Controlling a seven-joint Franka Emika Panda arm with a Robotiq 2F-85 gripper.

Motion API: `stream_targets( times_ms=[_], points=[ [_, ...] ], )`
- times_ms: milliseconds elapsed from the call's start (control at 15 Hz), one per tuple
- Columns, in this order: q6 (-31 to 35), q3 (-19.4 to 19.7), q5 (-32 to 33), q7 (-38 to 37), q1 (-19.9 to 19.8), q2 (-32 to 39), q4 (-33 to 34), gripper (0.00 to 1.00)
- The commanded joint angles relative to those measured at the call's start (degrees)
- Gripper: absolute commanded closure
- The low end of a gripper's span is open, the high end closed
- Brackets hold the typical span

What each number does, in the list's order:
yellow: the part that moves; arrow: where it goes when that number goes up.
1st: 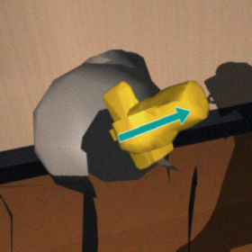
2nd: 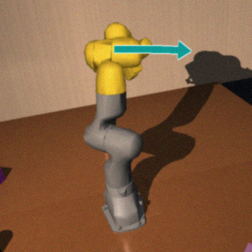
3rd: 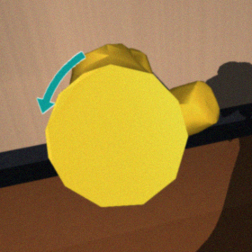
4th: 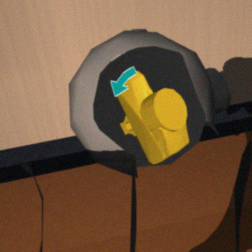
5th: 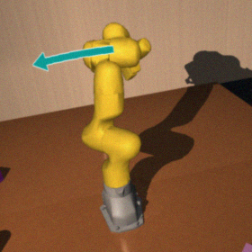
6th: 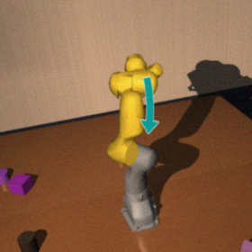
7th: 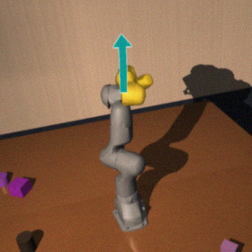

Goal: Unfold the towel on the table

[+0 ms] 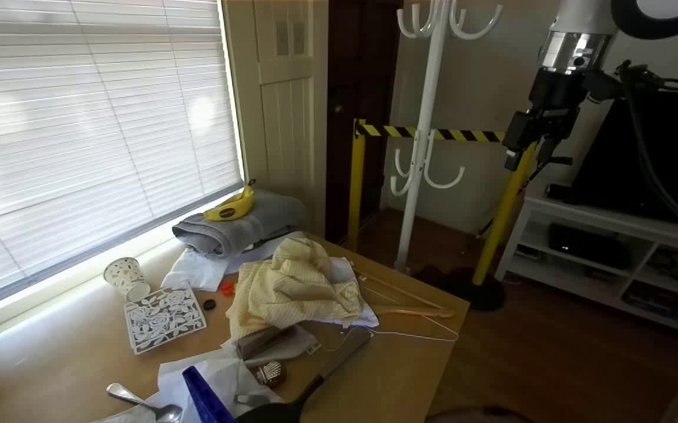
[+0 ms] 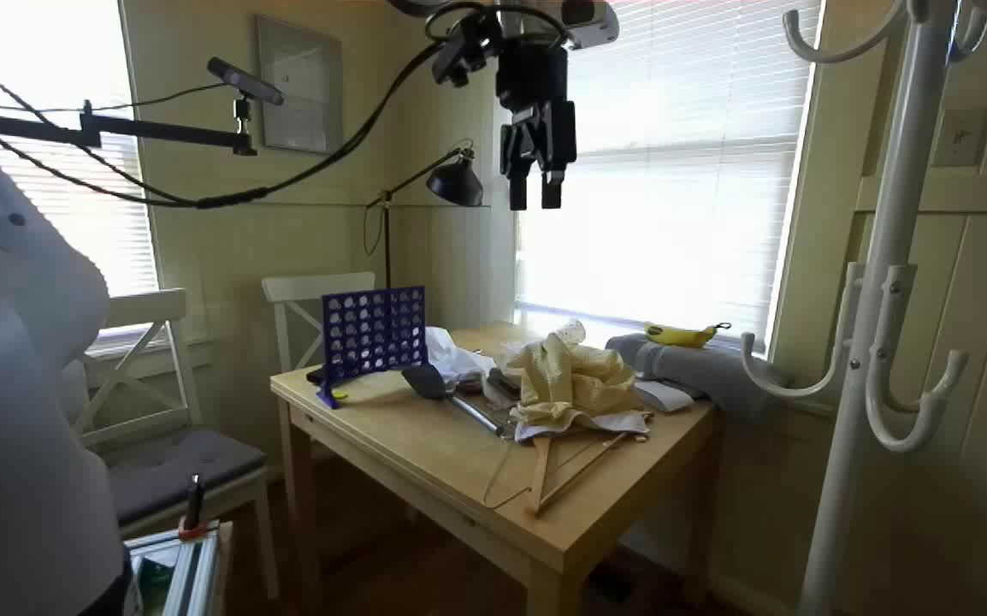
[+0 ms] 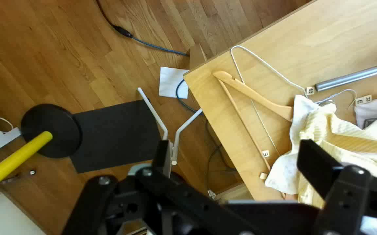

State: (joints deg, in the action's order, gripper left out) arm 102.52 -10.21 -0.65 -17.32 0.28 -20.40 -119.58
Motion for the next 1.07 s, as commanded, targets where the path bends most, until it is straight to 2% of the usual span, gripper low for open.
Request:
stream_targets(
  times_ms=[0, 533, 867, 1000],
  points=[
    [-0.1, 0.8, 0.3, -0.3, 1.0, 0.1, 0.1, 0.0],
    [-0.1, 0.8, 0.3, -0.3, 1.0, 0.1, 0.1, 0.0],
    [14.0, -0.8, 0.7, -2.9, 1.4, 9.3, 5.4, 0.0],
    [17.4, -0.9, -0.6, -0.2, 3.1, 14.8, 9.3, 0.0]
  ],
)
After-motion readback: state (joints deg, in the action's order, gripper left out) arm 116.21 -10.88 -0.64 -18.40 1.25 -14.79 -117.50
